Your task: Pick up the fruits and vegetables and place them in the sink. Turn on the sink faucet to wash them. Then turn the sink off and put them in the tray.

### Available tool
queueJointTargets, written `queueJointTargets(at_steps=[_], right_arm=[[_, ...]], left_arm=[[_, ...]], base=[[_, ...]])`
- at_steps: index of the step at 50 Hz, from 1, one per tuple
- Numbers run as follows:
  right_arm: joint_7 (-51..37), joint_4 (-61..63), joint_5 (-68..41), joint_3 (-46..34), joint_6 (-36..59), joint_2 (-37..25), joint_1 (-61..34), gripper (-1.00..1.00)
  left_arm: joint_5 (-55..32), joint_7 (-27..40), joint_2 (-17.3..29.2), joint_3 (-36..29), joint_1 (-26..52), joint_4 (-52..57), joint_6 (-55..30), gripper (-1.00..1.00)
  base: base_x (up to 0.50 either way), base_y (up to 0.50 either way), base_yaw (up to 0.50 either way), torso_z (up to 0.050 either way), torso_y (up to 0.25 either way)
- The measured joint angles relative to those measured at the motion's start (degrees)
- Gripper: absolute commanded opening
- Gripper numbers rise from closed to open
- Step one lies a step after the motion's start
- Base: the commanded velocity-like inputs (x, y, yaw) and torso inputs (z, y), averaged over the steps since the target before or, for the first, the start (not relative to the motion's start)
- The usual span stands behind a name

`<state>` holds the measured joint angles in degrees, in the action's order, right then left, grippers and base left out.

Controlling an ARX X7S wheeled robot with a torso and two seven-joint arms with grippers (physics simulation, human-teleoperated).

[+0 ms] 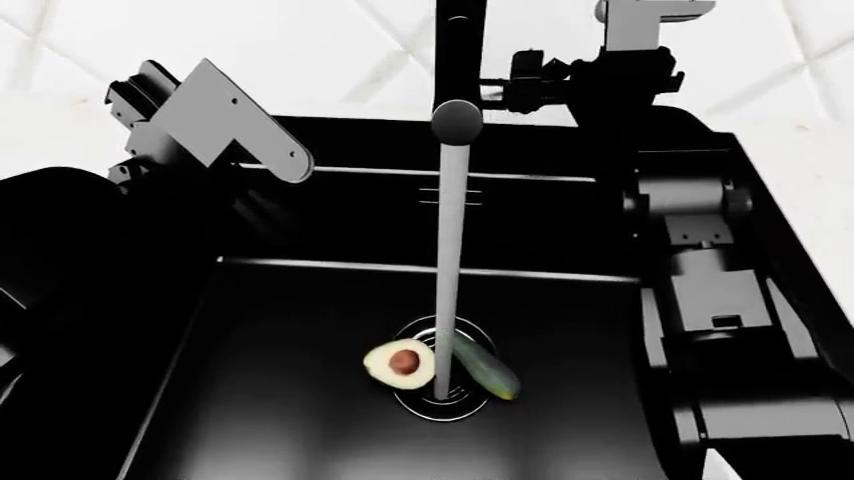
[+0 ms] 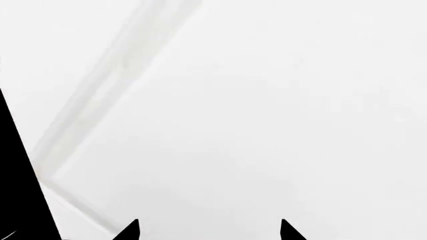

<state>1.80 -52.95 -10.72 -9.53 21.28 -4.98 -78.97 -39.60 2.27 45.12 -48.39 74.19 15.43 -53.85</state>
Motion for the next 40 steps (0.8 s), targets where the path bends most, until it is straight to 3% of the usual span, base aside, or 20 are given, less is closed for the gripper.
queueJointTargets(at_steps=[18, 40], right_arm=[[-1.1, 7.2, 1.9, 0.8, 1.7, -2.4, 1.3, 1.00], [-3.8, 26.8, 2.2, 1.7, 14.6, -8.6, 9.1, 1.00]], left_arm=[[0.1, -0.1, 0.0, -0.2, -0.1, 0.1, 0.2, 1.00], [-0.2, 0.2, 0.1, 0.0, 0.1, 0.6, -0.2, 1.00]], base=[[0.00, 0.00, 0.00, 0.000, 0.031], [0.00, 0.00, 0.00, 0.000, 0.000]])
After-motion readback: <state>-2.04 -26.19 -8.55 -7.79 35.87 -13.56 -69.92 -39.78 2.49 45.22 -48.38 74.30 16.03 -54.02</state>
